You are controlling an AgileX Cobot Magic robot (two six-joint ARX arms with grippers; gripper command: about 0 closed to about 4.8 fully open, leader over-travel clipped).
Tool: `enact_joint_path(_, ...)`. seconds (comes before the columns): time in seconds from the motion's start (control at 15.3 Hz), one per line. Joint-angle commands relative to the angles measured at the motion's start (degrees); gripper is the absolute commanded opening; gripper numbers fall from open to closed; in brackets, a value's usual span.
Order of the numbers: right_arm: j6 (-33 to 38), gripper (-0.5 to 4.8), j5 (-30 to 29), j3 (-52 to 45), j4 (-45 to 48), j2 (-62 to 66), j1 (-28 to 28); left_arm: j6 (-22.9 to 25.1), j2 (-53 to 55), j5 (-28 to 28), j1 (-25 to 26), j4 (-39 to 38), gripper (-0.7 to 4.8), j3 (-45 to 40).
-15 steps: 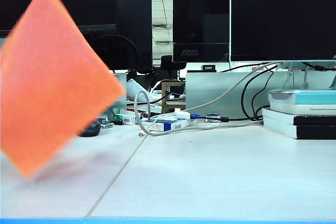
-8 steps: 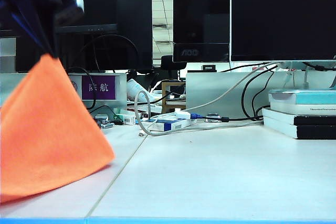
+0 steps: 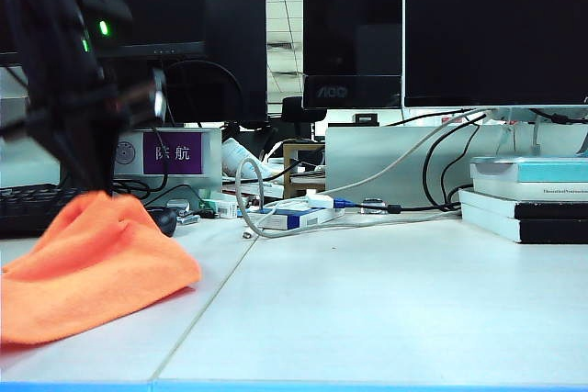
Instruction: Wipe the table from left to right using the rag.
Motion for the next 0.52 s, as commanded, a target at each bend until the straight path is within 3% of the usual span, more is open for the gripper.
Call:
enact_joint_path(0.07,-0.2,-0.01,-0.3,0.2,1.3,-0.2,0.1,-0.9,0.7,-0.4,-0.1,0.5,-0.02,0.2)
enact_joint_path(0.13,-0.2,-0.01,-0.3,0.2,1.3,-0.2,0.1,-1.0,0.7,0.2,-0.1,0.5,0.05,0.5)
enact_joint_path(0.2,-0.2,-0.01,-0.3,0.2,1.3,-0.2,0.1,-1.7,0.6,0.2,-0.1,0.3,0.84,0.9)
enact_joint_path(0.26,-0.2,-0.01,-0.6,0.2,1.3,-0.2,0.1,-2.1,0.5,0.3,-0.1,-0.7,2.62,1.4)
enact_joint_path(0.52,-0.2,-0.01,-1.4,0.2,1.2,-0.2,0.1,-3.5,-3.7,0.9,-0.1,-1.0,2.75,1.4)
